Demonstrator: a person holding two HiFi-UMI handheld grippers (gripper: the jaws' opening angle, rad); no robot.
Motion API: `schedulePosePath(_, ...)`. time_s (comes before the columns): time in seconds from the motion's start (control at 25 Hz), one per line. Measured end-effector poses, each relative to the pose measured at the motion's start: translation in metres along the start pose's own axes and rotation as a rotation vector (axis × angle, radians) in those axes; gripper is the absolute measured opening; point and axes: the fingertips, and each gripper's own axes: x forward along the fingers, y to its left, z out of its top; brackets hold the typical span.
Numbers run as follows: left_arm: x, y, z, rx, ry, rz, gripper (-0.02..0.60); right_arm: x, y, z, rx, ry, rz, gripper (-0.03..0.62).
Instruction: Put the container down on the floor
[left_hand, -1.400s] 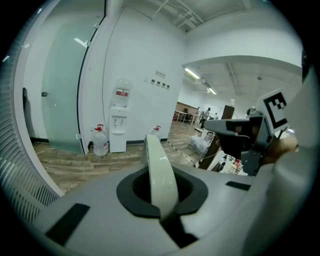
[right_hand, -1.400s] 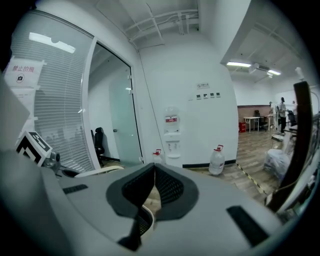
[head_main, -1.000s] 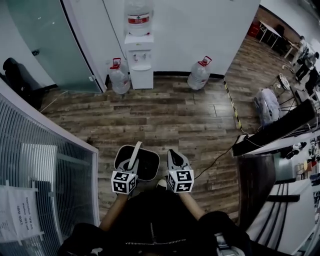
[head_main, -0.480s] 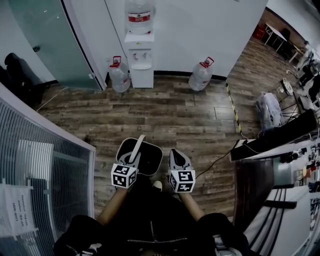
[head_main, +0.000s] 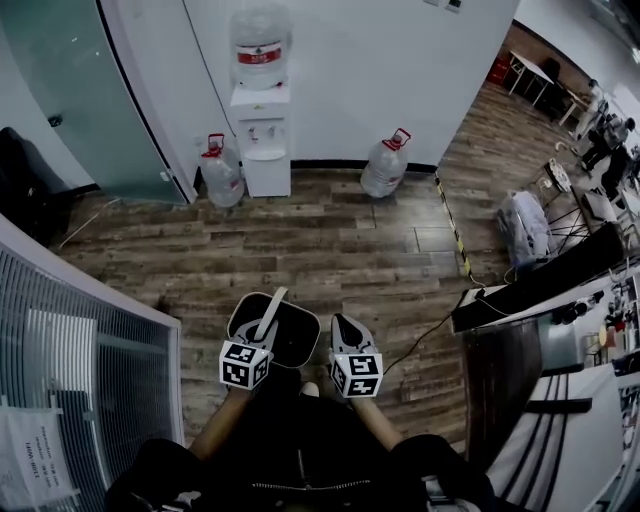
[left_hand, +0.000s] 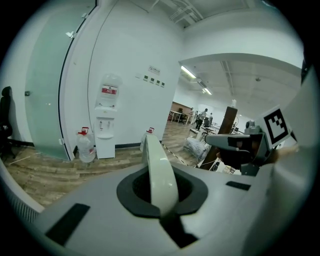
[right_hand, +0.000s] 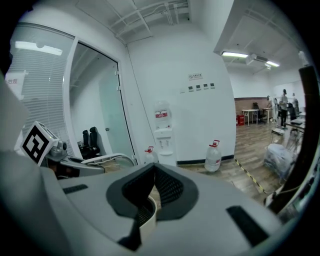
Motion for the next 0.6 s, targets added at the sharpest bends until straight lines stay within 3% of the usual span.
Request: schedulePosePath(0.6,0.054,0.065,0.045,0.014,0.013,-0.041,0.014,0.097,0.009,0.038,0.008,-0.001,0.009,0.011)
